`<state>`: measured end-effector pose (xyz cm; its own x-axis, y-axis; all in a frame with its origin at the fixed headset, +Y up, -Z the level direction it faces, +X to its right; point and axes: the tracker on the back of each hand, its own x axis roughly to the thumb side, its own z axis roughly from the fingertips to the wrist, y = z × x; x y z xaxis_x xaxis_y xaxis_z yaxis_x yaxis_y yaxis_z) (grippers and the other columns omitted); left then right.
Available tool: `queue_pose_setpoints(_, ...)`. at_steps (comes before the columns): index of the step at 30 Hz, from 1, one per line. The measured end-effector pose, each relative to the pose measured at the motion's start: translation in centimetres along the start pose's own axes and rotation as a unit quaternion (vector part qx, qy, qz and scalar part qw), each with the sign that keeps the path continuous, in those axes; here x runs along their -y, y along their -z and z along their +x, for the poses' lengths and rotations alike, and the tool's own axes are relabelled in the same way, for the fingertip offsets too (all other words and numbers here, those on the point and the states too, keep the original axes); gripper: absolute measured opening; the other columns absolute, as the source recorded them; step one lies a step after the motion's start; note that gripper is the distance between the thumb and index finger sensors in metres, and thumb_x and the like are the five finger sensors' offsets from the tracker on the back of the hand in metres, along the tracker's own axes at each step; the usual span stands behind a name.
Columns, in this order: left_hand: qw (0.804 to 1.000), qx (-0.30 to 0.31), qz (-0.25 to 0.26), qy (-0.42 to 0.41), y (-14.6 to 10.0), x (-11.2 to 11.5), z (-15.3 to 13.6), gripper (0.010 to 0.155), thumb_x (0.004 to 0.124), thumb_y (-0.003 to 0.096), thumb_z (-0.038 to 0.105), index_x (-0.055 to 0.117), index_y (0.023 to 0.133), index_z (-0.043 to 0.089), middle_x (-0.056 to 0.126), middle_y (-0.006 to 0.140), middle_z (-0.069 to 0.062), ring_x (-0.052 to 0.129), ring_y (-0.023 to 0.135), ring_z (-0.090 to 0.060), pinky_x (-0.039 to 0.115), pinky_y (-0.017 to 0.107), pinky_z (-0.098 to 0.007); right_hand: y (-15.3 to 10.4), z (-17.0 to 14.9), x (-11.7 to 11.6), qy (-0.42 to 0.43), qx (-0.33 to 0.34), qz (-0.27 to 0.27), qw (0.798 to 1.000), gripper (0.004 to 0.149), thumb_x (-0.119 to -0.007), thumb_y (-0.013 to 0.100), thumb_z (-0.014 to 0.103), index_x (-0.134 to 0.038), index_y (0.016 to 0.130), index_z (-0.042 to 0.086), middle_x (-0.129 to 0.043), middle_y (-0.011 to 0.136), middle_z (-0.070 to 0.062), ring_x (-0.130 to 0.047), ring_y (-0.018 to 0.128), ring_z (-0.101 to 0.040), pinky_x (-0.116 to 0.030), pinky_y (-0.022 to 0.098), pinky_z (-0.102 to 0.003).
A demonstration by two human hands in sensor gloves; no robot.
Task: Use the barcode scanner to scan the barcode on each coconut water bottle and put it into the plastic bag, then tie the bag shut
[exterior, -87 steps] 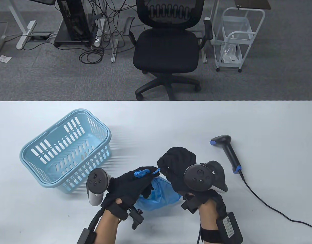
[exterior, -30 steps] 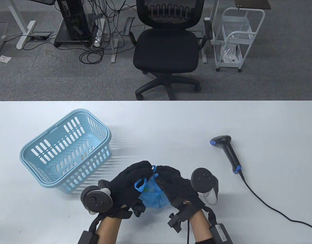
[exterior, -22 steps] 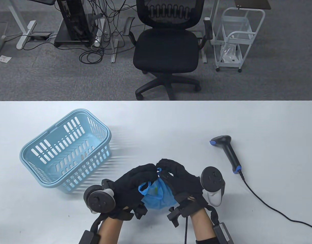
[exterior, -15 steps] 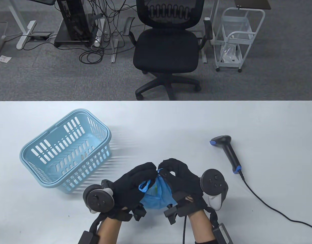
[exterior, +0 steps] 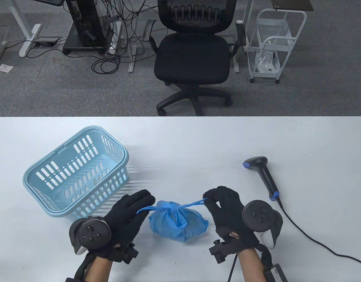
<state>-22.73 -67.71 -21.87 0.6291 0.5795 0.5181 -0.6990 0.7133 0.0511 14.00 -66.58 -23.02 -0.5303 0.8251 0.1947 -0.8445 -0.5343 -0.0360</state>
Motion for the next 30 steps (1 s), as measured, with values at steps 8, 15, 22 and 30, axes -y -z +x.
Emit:
queue_pose_setpoints(8,0.999,-0.028,-0.025,-0.019,-0.9,0.3,-1.9,0.044,0.070,0.0673,0.043,0.085,0.106,0.029,0.080,0.118,0.001,0.085,0.107,-0.030,0.062,0.078,-0.064,-0.5,-2.9,0.6,0.014,-0.038,0.003,0.999,0.037,-0.077,0.055,0.032,-0.081,0.087,0.013,-0.081,0.093,-0.013,-0.064,0.097,-0.046,-0.047,0.070,-0.070)
queue_pose_setpoints(15,0.998,-0.056,-0.029,-0.030,-1.8,0.5,-3.2,0.044,0.070,0.0672,0.042,0.086,0.106,0.028,0.080,0.118,0.001,0.085,0.107,-0.030,0.062,0.078,-0.064,-0.7,-4.4,0.7,0.024,-0.061,0.007,0.998,0.037,-0.077,0.055,0.032,-0.081,0.086,0.012,-0.081,0.092,-0.013,-0.064,0.097,-0.046,-0.047,0.070,-0.071)
queue_pose_setpoints(22,0.996,-0.074,-0.035,-0.028,-2.2,0.6,-3.8,0.044,0.071,0.0671,0.041,0.086,0.105,0.027,0.080,0.118,0.000,0.085,0.107,-0.031,0.061,0.079,-0.064,-0.7,-5.3,0.6,0.018,-0.078,0.012,0.997,0.038,-0.076,0.055,0.031,-0.080,0.087,0.012,-0.081,0.092,-0.013,-0.064,0.097,-0.046,-0.047,0.070,-0.070)
queue_pose_setpoints(30,0.995,-0.087,-0.045,-0.021,-2.4,0.5,-4.0,0.044,0.071,0.0669,0.041,0.087,0.105,0.026,0.080,0.118,0.000,0.084,0.108,-0.031,0.060,0.079,-0.065,-0.6,-5.8,0.7,0.004,-0.087,0.017,0.996,0.037,-0.076,0.055,0.031,-0.081,0.086,0.011,-0.081,0.092,-0.013,-0.064,0.097,-0.046,-0.047,0.070,-0.070)
